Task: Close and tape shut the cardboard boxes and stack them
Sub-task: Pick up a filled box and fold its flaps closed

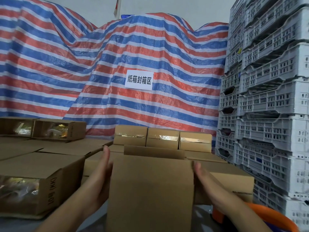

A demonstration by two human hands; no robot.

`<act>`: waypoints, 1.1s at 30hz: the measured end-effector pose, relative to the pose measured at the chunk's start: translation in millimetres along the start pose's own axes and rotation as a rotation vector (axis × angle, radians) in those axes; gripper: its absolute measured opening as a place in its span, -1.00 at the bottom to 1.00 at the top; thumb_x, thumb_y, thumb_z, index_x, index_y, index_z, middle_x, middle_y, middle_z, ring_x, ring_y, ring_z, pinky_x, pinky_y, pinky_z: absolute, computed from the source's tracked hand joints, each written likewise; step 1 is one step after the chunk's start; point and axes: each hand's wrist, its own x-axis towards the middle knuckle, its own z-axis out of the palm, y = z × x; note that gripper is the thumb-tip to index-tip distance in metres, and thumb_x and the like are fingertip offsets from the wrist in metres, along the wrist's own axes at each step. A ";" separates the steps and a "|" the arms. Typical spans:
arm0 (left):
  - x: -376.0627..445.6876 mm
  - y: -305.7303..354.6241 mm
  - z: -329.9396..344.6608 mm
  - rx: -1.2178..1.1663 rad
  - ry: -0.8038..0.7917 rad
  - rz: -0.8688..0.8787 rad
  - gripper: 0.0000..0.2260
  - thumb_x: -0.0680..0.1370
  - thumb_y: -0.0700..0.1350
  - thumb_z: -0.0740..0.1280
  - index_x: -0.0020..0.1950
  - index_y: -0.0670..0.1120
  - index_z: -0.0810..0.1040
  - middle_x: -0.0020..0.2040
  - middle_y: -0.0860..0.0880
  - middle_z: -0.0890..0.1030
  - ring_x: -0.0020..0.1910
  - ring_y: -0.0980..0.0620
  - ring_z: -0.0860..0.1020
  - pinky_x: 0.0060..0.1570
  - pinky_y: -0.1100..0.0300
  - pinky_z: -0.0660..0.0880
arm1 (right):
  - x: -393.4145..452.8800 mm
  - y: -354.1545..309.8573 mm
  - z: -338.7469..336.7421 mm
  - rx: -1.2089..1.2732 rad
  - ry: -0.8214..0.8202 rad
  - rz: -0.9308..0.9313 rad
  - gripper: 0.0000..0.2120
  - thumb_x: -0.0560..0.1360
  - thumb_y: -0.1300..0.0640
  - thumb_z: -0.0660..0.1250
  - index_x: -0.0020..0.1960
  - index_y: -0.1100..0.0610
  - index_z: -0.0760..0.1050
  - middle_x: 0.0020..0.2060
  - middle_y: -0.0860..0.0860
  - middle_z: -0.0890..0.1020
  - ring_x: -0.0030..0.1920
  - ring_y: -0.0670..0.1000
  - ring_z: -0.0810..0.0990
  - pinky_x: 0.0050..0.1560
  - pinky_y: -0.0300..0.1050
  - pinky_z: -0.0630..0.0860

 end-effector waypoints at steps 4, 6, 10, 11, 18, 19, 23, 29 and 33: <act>6.3 -0.7 -10.1 -0.015 -0.107 0.036 -0.49 0.32 0.36 0.19 -0.12 0.05 0.74 -0.01 -0.15 0.71 -0.08 -0.07 0.70 -0.06 0.00 0.45 | 2.5 -8.4 7.3 -0.072 -0.009 0.020 -0.07 0.16 -0.75 0.07 0.28 -0.19 0.58 0.27 -0.12 0.61 0.33 -0.03 0.53 0.45 0.17 0.33; 8.2 -2.4 -10.2 0.002 -0.115 0.027 -0.64 0.27 0.28 0.33 -0.19 0.07 0.74 -0.06 -0.14 0.72 -0.13 -0.07 0.70 -0.08 0.01 0.45 | 3.0 -10.6 10.4 -0.046 0.021 0.005 -0.09 0.19 -0.73 0.08 0.25 -0.16 0.60 0.19 -0.12 0.66 0.27 -0.05 0.58 0.43 0.14 0.35; 7.9 -2.8 -7.4 0.043 -0.094 0.018 -0.66 0.28 0.19 0.42 -0.10 0.02 0.72 -0.09 -0.14 0.71 -0.17 -0.08 0.70 -0.13 0.02 0.45 | 1.3 -10.6 18.5 0.016 0.114 0.019 0.02 0.16 -0.67 0.22 0.39 -0.03 0.51 0.41 -0.05 0.50 0.43 0.04 0.43 0.49 0.19 0.27; 8.2 -3.3 -6.2 0.060 -0.077 0.019 -0.66 0.31 0.18 0.40 -0.07 0.00 0.69 -0.10 -0.15 0.71 -0.18 -0.09 0.70 -0.14 0.02 0.45 | 1.3 -12.7 19.5 0.031 0.128 0.022 -0.03 0.18 -0.62 0.27 0.38 -0.02 0.52 0.42 -0.06 0.48 0.43 0.02 0.41 0.49 0.17 0.27; 5.3 -3.9 0.1 0.103 -0.047 0.031 -0.85 0.36 0.07 0.36 -0.25 0.06 0.69 -0.22 -0.17 0.69 -0.32 -0.09 0.66 -0.18 0.02 0.51 | 10.7 -10.2 18.9 0.063 0.113 -0.003 -0.73 0.62 0.06 0.26 -0.01 -0.19 0.72 0.26 -0.14 0.57 0.03 -0.55 0.43 0.02 -0.37 0.28; 5.6 -4.8 0.3 0.096 -0.040 0.036 -0.82 0.38 0.05 0.36 -0.12 0.03 0.68 -0.12 -0.21 0.69 -0.25 -0.13 0.65 -0.16 0.00 0.52 | 11.2 -9.9 19.7 0.066 0.115 -0.003 -0.73 0.62 0.06 0.26 -0.01 -0.19 0.72 0.27 -0.14 0.55 0.00 -0.57 0.42 0.03 -0.35 0.28; 10.0 -6.1 -0.9 0.012 -0.028 0.121 -0.65 0.45 -0.10 0.34 0.23 0.05 0.51 0.23 -0.09 0.56 0.12 -0.17 0.57 -0.01 -0.06 0.53 | 12.3 -7.2 21.1 0.113 0.119 0.001 -0.73 0.45 -0.16 0.30 0.03 -0.16 0.71 0.20 -0.14 0.59 0.18 -0.28 0.52 0.20 -0.04 0.46; 14.4 -5.8 -6.3 0.000 -0.060 0.192 -0.38 0.39 -0.14 0.38 0.39 0.26 0.38 0.33 0.10 0.52 0.33 -0.01 0.46 0.36 -0.14 0.35 | 15.1 2.7 22.1 0.249 0.203 -0.082 -0.68 0.36 -0.09 0.44 0.11 -0.20 0.62 0.11 -0.06 0.65 0.13 0.02 0.61 0.00 -0.10 0.50; 16.6 -6.7 -7.8 0.024 -0.025 0.199 -0.39 0.36 -0.10 0.41 0.35 0.30 0.41 0.30 0.08 0.53 0.31 -0.03 0.48 0.34 -0.16 0.37 | 19.8 5.8 18.7 0.377 0.246 -0.180 -0.36 0.32 0.13 0.59 0.33 -0.16 0.46 0.18 -0.22 0.64 0.31 -0.11 0.53 0.24 -0.14 0.46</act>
